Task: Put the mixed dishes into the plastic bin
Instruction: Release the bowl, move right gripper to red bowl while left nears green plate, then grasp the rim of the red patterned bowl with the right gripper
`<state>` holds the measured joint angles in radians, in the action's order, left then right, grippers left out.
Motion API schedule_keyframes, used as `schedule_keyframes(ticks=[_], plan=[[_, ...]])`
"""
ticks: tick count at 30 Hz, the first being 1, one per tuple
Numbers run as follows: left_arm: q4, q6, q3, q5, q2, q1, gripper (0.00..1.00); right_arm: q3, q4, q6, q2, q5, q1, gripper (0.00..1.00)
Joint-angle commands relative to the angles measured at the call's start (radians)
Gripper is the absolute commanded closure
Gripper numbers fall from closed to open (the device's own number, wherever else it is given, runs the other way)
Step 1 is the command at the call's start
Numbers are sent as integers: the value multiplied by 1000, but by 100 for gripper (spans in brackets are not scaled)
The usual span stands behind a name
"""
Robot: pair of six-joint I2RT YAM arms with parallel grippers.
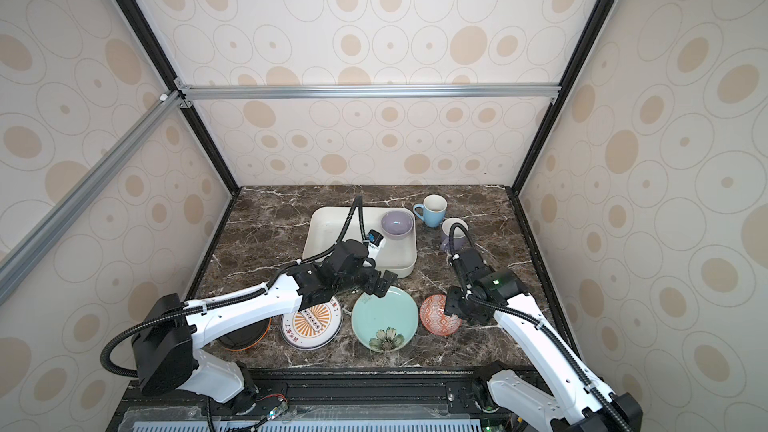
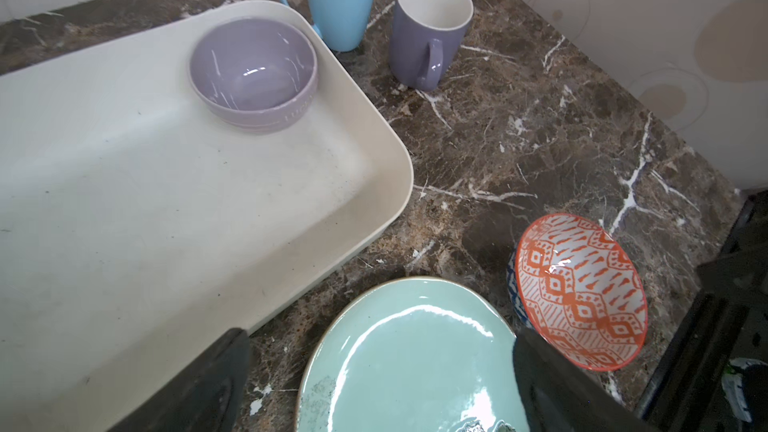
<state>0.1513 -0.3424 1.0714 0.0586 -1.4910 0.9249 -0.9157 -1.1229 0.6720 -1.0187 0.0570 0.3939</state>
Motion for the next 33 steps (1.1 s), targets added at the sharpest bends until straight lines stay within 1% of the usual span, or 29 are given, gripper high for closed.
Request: schedule_keyframes(ticks=[1, 5, 10, 15, 17, 22, 24, 26, 27, 31, 33], plan=[[19, 34, -2, 35, 24, 0, 1, -7, 3, 26, -52, 22, 8, 38], [25, 48, 9, 31, 32, 0, 1, 45, 45, 50, -84, 28, 8, 37], [36, 69, 37, 1, 38, 0, 1, 116, 121, 112, -91, 1, 8, 36], [60, 87, 61, 11, 25, -1, 1, 161, 164, 130, -108, -17, 7, 36], [60, 82, 64, -4, 24, -1, 1, 183, 200, 137, -125, -36, 9, 40], [53, 71, 69, -31, 33, -3, 1, 197, 244, 132, -196, -42, 8, 53], [56, 67, 71, -29, 35, -6, 1, 201, 262, 127, -211, -37, 8, 54], [67, 61, 74, -32, 38, -8, 1, 203, 268, 124, -223, -29, 8, 57], [72, 58, 76, -32, 41, -9, 1, 204, 272, 122, -228, -23, 7, 60], [77, 52, 67, -28, 60, -11, 1, 192, 269, 102, -249, 1, 7, 78], [86, 52, 73, -21, 59, -12, 1, 181, 261, 93, -256, 9, 7, 82]])
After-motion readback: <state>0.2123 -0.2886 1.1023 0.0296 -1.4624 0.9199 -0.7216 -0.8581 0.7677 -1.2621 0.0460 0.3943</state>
